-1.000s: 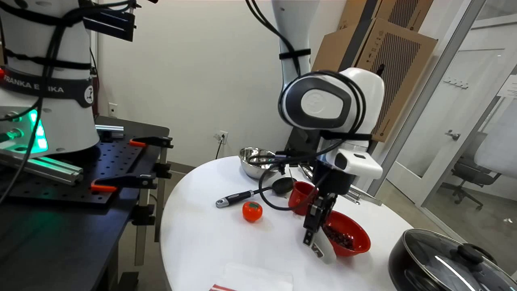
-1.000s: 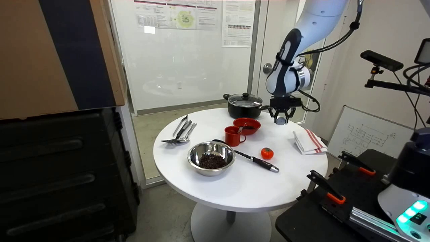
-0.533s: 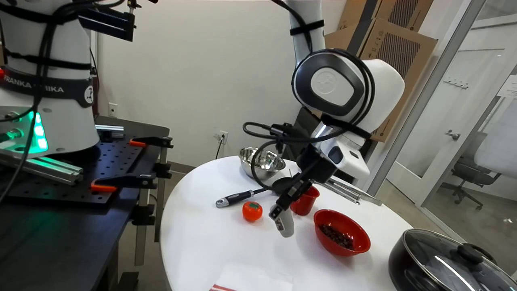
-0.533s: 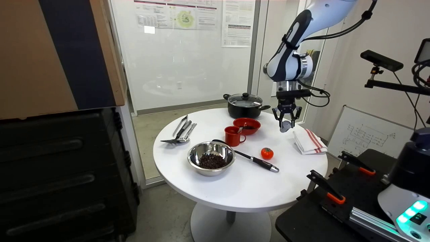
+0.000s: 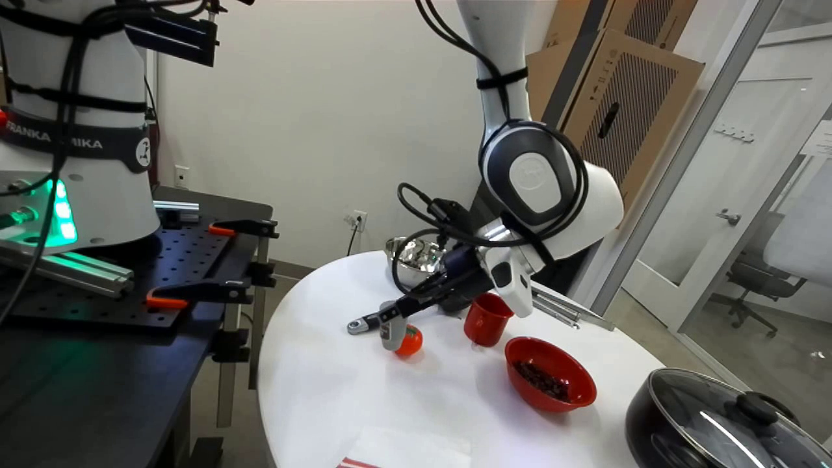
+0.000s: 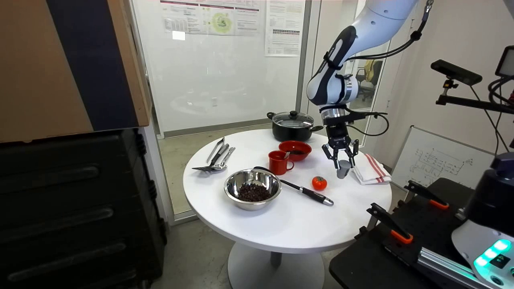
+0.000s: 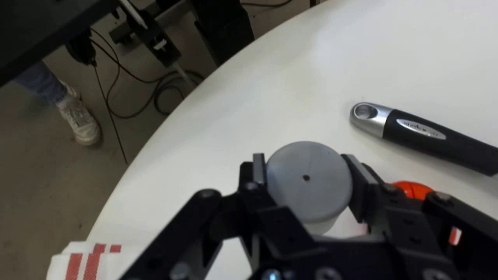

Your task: Place the seasoning bottle upside down

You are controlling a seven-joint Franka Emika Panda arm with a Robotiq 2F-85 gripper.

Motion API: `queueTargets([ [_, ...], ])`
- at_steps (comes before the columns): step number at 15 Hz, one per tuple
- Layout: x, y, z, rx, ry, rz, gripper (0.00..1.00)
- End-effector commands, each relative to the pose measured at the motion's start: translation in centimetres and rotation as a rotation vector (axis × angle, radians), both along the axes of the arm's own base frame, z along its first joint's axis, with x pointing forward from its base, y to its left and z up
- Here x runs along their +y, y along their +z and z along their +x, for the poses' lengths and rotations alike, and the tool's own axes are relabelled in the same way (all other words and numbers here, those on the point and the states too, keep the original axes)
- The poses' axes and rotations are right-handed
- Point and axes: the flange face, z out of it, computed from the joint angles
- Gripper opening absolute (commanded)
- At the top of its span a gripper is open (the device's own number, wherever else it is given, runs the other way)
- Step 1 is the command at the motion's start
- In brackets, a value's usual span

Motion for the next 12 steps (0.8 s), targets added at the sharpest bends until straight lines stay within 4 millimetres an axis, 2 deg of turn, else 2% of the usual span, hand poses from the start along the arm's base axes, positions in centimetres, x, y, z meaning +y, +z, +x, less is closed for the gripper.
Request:
queueTargets([
  [1, -1.0, -1.4, 1.5, 0.094, -0.066, 0.042, 0.24],
  [5, -3.2, -1.8, 2.7, 0.127, -0.114, 0.041, 0.24],
  [6, -2.3, -1.5, 1.7, 0.098, -0.072, 0.033, 0.49],
  [9, -3.4, -1.8, 2.2, 0.106, -0.088, 0.032, 0.49],
  [12, -3.4, -1.9, 2.3, 0.108, -0.088, 0.03, 0.49],
])
